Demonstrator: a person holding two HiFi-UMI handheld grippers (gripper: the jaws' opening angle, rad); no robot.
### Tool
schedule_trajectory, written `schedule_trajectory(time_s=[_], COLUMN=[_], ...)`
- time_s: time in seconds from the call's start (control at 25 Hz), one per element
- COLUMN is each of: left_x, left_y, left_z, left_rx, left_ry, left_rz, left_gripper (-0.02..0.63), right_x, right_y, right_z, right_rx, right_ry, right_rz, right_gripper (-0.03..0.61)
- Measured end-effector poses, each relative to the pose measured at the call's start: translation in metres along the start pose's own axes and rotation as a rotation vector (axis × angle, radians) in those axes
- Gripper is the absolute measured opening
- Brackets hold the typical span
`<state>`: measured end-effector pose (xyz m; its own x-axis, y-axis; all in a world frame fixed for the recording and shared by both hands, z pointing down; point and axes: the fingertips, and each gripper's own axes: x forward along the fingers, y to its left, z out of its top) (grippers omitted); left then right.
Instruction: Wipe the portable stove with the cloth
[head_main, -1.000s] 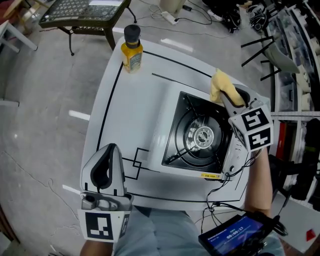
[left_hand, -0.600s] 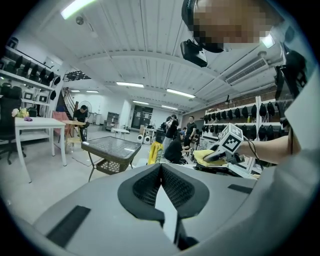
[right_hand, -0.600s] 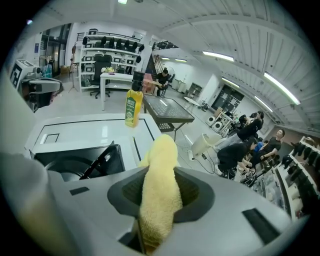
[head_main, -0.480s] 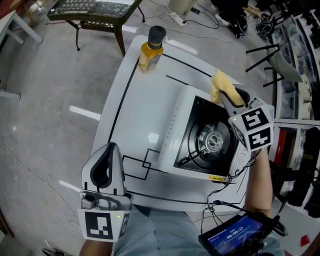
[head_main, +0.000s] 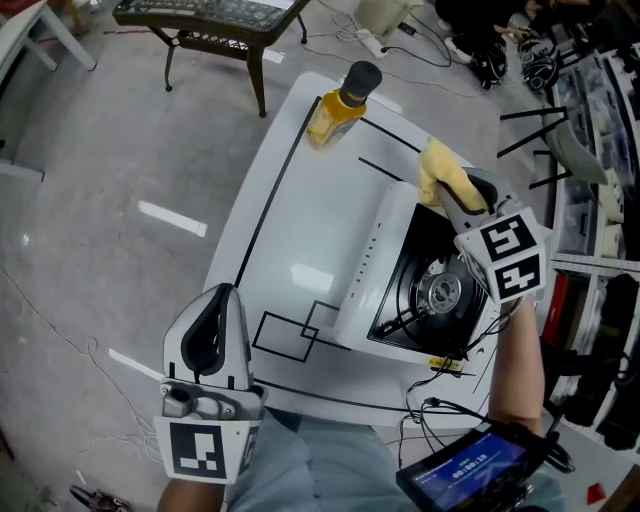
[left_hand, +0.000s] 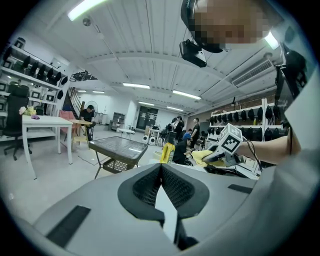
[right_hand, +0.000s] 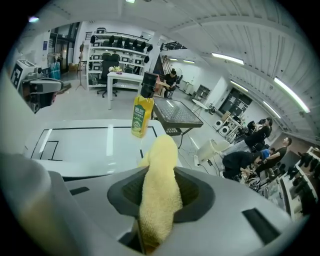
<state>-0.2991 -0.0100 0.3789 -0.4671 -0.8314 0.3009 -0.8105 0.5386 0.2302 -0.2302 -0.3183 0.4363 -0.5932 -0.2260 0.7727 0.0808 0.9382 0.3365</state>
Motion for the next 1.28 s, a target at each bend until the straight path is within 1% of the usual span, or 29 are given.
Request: schedule_trajectory(time_s=[0.24,0.44,0.6,0.64,0.76,0.8,1.08,1.28], left_x=[-0.006,-0.014,-0.016,-0.017,-0.026,-0.027,-0.025,-0.022], left_y=[0.023,0.043,0.061,0.065,0.077,0.082,0.099,0.105], left_z=[0.004,0.011,0.031,0.03,0.007,0.002,-0.014,-0.019], left_rx=[-0.025,-0.041,-0.039,-0.044,-0.075,-0.082,-0.118,-0.134], left_ry=[-0.006,-0.028,-0.105,-0.103,-0.037,-0.027,-0.011,-0.003], left_rz=[0.029,0.052,0.063,0.072,0.105,0.11,0.12,0.106], left_gripper=[0.017,0.018,0.018,0.018,0.018,0.018,0.017,0.018], right_x=[0.011,0.017,0.028,0.033,0.048,0.052,0.07,0.074], right_y=[0.014,0.026,0.037,0.042,0.057,0.061,0.073,0.083], right_z=[0.03,0.06,0.078,0.08,0.075,0.073,0.06,0.057], right_rx=[-0.049,-0.103,-0.142,-0.159,-0.223,-0.241,-0.332,-0.476], right_ry=[-0.004,-0.011,0.0,0.009,0.055,0.071,0.156,0.24], right_rz=[0.025,0.045,0.065,0.075,0.098,0.099,0.102,0.102], right_gripper=[0.126,0.127,0.127,0.126,0.126,0.126,0.126,0.126])
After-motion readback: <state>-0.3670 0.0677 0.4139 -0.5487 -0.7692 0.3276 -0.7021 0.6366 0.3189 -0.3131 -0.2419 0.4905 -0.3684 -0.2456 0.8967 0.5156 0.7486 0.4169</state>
